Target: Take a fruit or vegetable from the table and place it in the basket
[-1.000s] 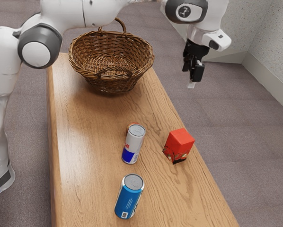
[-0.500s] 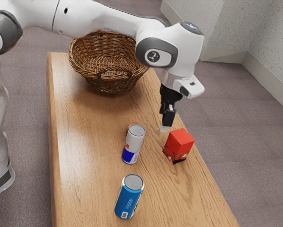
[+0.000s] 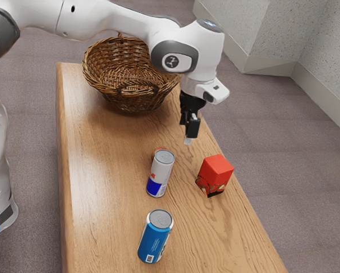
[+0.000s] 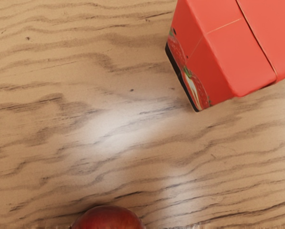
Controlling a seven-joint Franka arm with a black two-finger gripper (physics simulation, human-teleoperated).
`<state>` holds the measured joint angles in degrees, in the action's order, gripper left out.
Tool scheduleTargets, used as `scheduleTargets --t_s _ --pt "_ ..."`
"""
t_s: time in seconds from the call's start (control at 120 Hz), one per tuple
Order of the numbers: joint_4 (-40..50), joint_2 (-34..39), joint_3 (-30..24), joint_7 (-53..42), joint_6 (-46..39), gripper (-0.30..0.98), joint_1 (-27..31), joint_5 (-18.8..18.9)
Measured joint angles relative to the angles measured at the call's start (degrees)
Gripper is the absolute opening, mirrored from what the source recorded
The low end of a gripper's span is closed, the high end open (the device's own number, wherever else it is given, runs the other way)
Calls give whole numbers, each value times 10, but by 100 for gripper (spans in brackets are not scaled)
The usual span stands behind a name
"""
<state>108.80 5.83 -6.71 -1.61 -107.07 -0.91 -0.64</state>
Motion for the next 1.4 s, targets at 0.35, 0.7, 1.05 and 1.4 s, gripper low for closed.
scheduleTargets --t_s 0.35,0.7,1.05,1.4 --pt "101 55 28 -1 -29 69 4 0" --pt "150 66 16 0 -62 69 3 0" --pt "183 67 18 0 -81 69 3 0" --pt "194 39 18 0 -107 69 3 -2"
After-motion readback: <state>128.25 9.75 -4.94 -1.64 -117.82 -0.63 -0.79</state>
